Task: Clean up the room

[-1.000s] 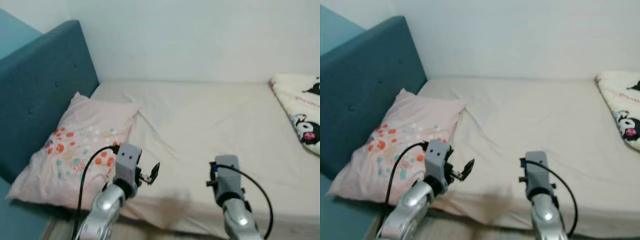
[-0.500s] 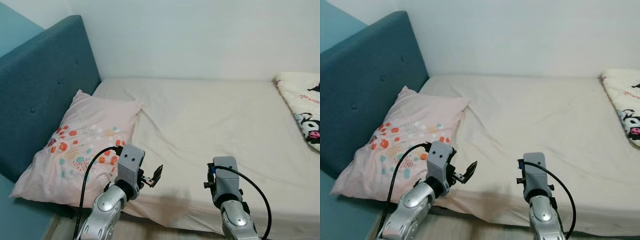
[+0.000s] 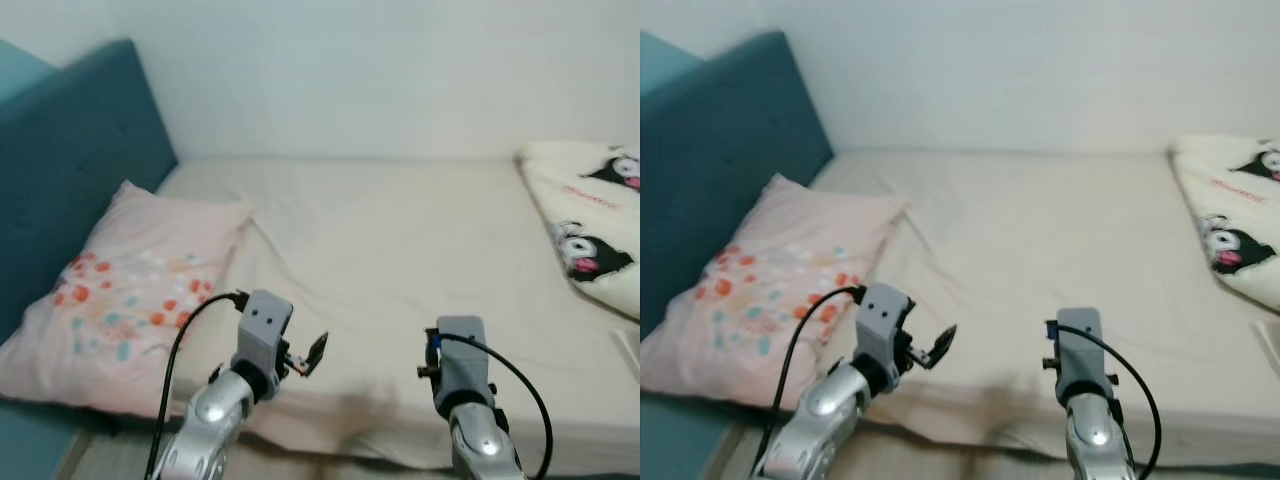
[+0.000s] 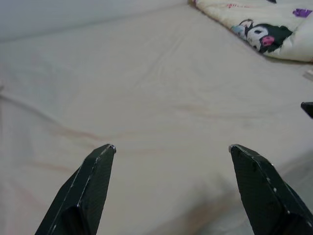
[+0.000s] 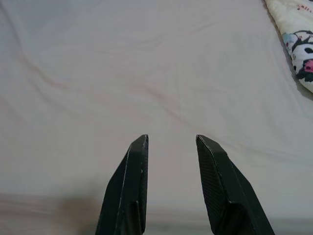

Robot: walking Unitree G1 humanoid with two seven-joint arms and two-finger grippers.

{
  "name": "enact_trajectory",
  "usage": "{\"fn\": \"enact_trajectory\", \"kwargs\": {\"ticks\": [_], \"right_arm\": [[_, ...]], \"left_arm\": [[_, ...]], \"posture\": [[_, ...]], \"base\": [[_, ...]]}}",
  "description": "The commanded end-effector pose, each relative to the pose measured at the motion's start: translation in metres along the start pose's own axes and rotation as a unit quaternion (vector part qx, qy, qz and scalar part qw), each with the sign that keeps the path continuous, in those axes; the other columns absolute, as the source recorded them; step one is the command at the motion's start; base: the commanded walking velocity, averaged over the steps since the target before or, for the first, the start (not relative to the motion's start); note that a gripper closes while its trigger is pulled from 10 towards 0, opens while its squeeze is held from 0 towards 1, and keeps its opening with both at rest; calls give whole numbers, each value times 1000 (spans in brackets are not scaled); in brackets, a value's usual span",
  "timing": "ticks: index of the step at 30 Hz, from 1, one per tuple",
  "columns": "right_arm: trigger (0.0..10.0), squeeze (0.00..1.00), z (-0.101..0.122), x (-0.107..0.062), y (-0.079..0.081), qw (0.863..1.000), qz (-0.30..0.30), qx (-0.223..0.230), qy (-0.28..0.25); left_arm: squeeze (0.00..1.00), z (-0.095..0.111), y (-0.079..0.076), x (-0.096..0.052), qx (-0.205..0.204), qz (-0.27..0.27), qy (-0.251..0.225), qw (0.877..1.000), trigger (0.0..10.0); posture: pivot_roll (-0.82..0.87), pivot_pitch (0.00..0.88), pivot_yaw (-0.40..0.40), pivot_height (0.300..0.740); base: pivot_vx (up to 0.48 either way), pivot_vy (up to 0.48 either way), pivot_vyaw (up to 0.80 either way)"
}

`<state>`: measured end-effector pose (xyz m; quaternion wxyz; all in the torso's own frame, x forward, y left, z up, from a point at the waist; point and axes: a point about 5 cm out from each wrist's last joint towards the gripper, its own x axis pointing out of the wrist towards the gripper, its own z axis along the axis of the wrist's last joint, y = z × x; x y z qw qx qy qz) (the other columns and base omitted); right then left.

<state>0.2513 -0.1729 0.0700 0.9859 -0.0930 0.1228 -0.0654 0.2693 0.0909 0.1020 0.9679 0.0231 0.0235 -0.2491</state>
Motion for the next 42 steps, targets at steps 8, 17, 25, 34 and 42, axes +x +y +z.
{"fn": "enact_trajectory", "kwargs": {"ticks": [8, 17, 25, 34, 42], "right_arm": [[10000, 0, -1, -2, 1, 1000, 1, 3, 4], [10000, 0, -2, -2, 0, 1000, -2, 7, 7], [10000, 0, -2, -1, -1, 1000, -4, -14, 7], [10000, 0, -3, -1, -2, 1000, -9, -6, 9], [10000, 0, -3, 0, -3, 1000, -10, 5, 9]], "left_arm": [[0, -5, 1, -3, 1, 1, 12, 1000, 10000], [0, -6, 0, -4, 1, -2, 13, 1000, 10000], [0, -6, 0, -4, 0, -3, 13, 1000, 10000], [0, -7, -1, -4, 0, -5, 13, 1000, 10000], [0, -6, 0, -2, 1, -3, 13, 1000, 10000]], "posture": [[-20, 106, 73, 740], [-24, 99, 74, 740], [-26, 94, 73, 740], [-27, 91, 74, 740], [-25, 92, 74, 740]], "base": [[0, -378, 0], [0, -376, 0], [0, -372, 82], [0, -368, 539], [0, -364, 0]]}}
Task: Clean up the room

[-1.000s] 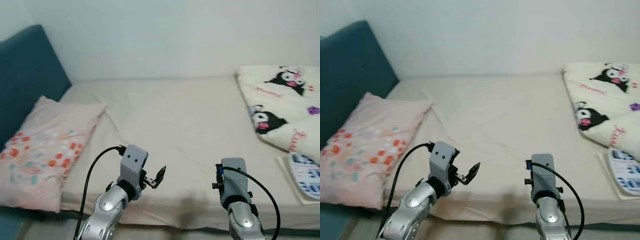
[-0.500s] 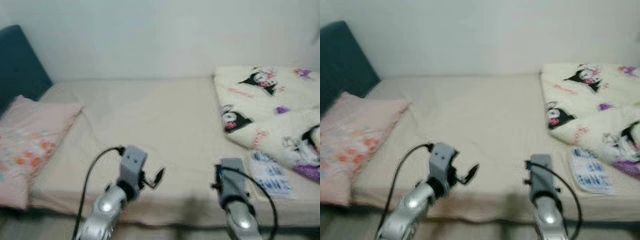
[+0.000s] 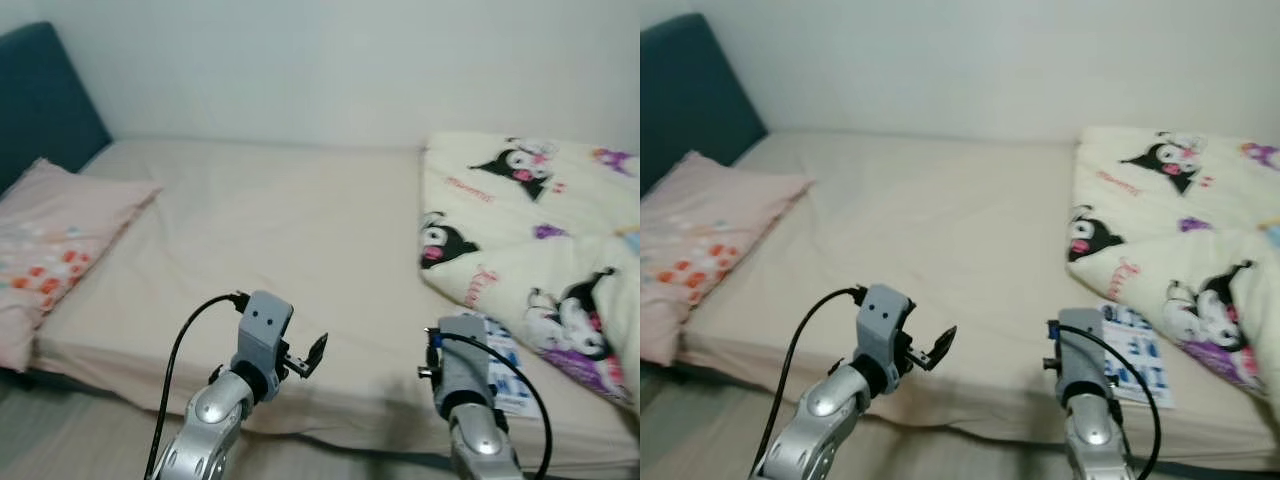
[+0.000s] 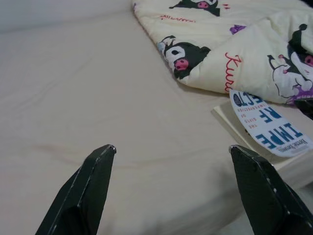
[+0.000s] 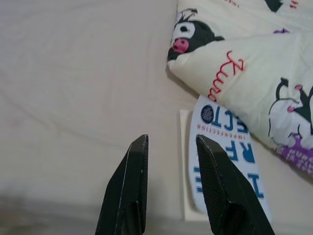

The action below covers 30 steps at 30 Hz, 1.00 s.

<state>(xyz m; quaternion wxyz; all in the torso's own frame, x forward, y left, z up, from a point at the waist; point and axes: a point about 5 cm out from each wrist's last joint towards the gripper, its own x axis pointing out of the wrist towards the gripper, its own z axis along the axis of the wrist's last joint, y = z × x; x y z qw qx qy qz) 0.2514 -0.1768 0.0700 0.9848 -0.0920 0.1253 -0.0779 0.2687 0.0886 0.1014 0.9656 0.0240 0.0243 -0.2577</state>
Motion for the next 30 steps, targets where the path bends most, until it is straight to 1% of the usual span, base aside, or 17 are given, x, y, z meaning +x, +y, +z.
{"fn": "enact_trajectory", "kwargs": {"ticks": [1, 14, 15, 17, 18, 21, 27, 28, 30], "right_arm": [[10000, 0, -2, 0, 1, 1000, 2, 3, 5], [10000, 0, -2, 0, 0, 1000, -2, 7, 5], [10000, 0, -2, 0, 0, 1000, -3, 7, 5], [10000, 0, -2, 0, 0, 1000, -3, 7, 5], [10000, 0, -2, 0, 0, 1000, -3, 8, 5], [10000, 0, -2, -1, -1, 1000, -4, 8, 5], [10000, 0, -2, -1, -1, 1000, -5, 9, 5], [10000, 0, -3, -2, -2, 1000, -7, 9, 8], [10000, 0, -5, -2, -2, 1000, -9, 14, 13]], "left_arm": [[0, -5, 3, -3, 0, 6, 12, 1000, 10000], [0, -5, 4, -2, 0, 6, 11, 1000, 10000], [0, -6, 5, -2, -19, 14, 22, 999, 10000], [0, -6, 5, -2, -19, 14, 22, 999, 10000], [0, -8, 7, -1, -32, 21, 32, 999, 10000], [0, -8, 8, 0, -46, 26, 32, 998, 10000], [0, -6, 9, 1, -43, 28, 24, 998, 10000], [0, -6, 11, 1, -31, 41, 22, 998, 10000], [0, -7, 12, 1, -25, 48, 25, 998, 10000]], "posture": [[-25, 94, 74, 740], [-26, 96, 78, 740], [-27, 97, 79, 740], [-27, 97, 79, 740], [-27, 97, 79, 740], [-28, 98, 79, 740], [-28, 101, 81, 740], [-29, 103, 82, 740], [-30, 103, 82, 740]], "base": [[0, -360, 0], [0, -360, 0], [0, 0, 0], [0, 0, 0], [0, 0, 0], [0, 480, 0], [0, 480, 0], [0, 0, 0], [0, 0, 0]]}}
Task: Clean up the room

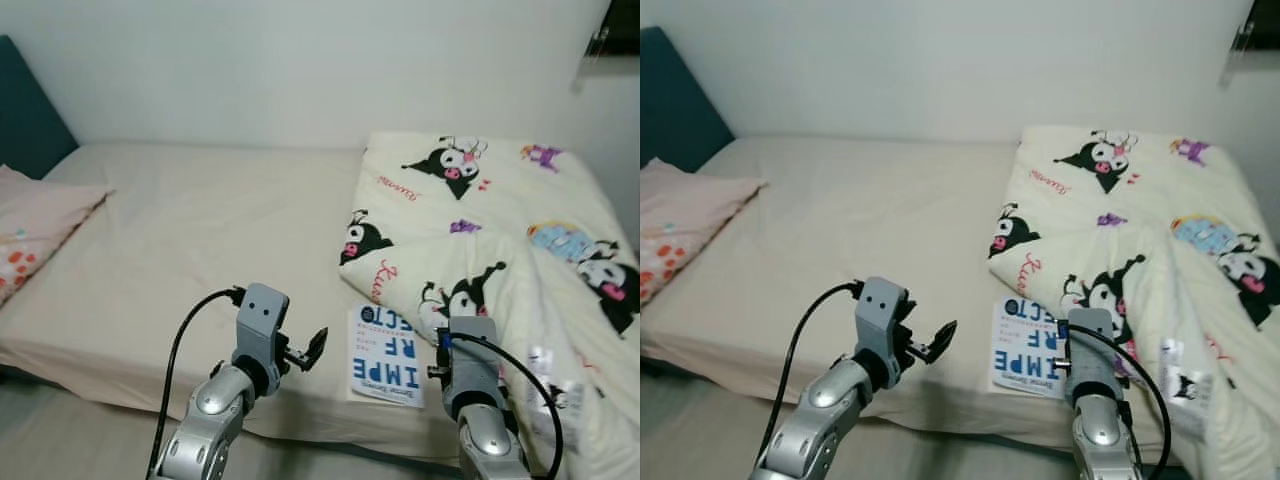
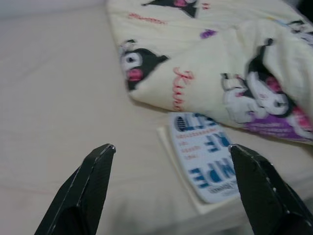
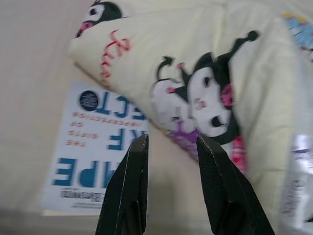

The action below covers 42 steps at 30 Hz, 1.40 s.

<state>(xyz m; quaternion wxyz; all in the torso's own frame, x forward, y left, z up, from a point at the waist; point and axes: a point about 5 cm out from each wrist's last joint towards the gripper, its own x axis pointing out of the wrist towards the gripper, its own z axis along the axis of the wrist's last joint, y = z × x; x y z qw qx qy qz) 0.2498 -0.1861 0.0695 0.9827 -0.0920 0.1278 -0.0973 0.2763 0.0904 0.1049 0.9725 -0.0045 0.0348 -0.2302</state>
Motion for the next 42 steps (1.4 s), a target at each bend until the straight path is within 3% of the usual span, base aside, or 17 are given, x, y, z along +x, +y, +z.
{"fn": "enact_trajectory", "kwargs": {"ticks": [1, 14, 24, 42], "right_arm": [[10000, 0, -2, -2, 7, 1000, 10, 12, 9], [10000, 0, -3, -2, 7, 1000, 6, 13, 7], [10000, 0, -5, -5, 5, 999, 2, 41, 17], [10000, 0, -9, -6, 1, 999, 7, 40, 23]], "left_arm": [[0, -10, 7, -4, 7, 21, 21, 1000, 10000], [0, -8, 14, -4, 12, 38, 17, 999, 10000], [0, -17, 29, -12, 6, 68, 40, 997, 10000], [0, -21, 33, -14, 5, 83, 43, 996, 10000]], "posture": [[-30, 103, 82, 740], [-24, 108, 82, 740], [-29, 116, 81, 700], [-40, 117, 69, 645]], "base": [[0, 0, 0], [0, 0, 0], [0, 0, 0], [0, 0, 0]]}}
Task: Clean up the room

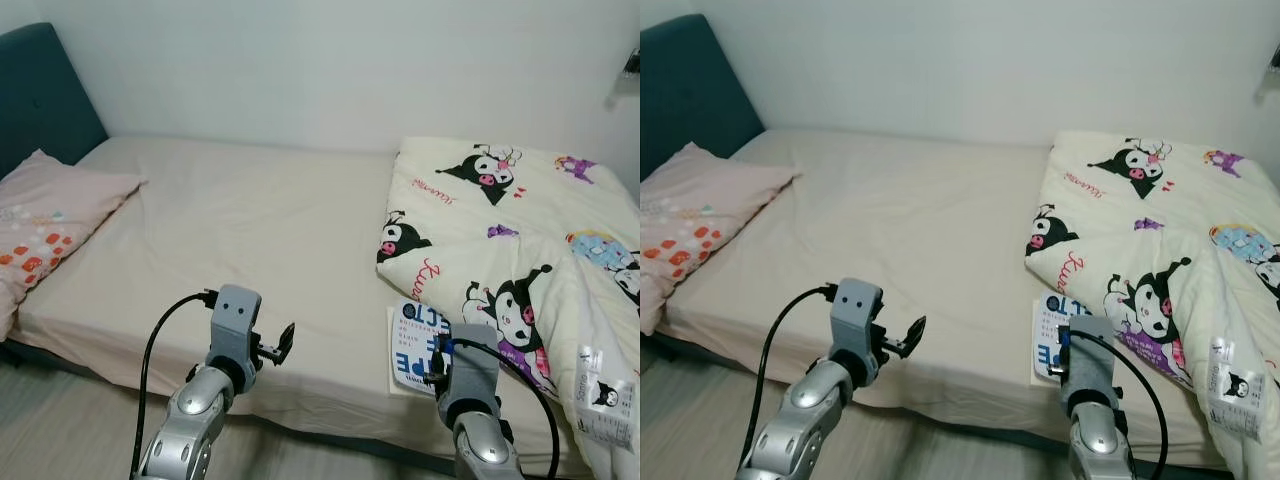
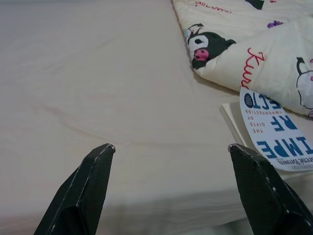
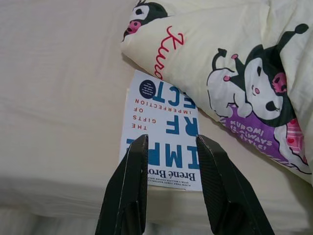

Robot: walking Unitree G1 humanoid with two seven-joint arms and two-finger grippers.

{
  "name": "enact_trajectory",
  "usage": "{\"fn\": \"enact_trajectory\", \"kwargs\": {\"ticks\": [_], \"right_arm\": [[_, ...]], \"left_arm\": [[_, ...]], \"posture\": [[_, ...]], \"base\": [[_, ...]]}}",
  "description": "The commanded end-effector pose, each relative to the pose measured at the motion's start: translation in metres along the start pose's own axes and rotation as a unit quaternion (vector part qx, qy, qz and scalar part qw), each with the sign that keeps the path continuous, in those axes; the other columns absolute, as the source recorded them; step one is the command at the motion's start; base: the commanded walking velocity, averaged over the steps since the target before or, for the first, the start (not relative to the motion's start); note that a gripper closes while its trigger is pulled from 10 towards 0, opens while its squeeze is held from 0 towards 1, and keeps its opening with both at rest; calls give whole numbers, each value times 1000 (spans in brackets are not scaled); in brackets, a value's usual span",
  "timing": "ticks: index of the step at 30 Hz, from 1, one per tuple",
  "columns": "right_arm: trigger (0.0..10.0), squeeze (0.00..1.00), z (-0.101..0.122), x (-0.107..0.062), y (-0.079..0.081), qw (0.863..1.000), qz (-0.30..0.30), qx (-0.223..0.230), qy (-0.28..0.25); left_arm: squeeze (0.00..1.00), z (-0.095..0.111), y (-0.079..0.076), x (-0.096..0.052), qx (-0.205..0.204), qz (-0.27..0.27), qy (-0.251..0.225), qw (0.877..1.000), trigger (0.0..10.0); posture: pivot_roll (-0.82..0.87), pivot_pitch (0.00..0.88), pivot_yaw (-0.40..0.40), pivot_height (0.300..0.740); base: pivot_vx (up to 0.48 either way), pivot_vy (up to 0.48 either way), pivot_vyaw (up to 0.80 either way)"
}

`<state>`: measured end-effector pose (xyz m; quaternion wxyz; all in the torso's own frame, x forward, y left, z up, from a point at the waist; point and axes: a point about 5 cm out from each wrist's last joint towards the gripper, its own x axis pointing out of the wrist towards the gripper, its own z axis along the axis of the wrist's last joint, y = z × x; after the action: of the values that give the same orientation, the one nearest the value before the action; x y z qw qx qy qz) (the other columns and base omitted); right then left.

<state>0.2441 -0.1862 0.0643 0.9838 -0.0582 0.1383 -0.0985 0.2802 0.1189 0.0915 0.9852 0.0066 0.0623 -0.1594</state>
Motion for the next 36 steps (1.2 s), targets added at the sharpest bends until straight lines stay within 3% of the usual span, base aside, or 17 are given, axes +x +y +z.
{"fn": "enact_trajectory", "kwargs": {"ticks": [1, 16, 28, 36], "right_arm": [[10000, 0, -2, -2, 1, 1000, 2, 8, 9], [10000, 0, -3, -2, 1, 1000, 5, 9, 11], [10000, 0, -3, -1, -1, 1000, -1, 4, 10], [10000, 0, 3, 8, 3, 1000, 2, 19, 2]], "left_arm": [[0, -8, 6, -4, 3, 11, 14, 1000, 10000], [0, -8, 2, -5, 2, 1, 11, 1000, 10000], [0, -7, -4, -2, -3, -11, 6, 1000, 10000], [0, -3, -2, 0, -3, -10, 2, 1000, 10000]], "posture": [[-40, 117, 69, 645], [-43, 104, 67, 597], [-45, 111, 69, 597], [-39, 142, 64, 587]], "base": [[0, 0, 0], [0, 0, 0], [0, 0, 0], [0, 0, 0]]}}
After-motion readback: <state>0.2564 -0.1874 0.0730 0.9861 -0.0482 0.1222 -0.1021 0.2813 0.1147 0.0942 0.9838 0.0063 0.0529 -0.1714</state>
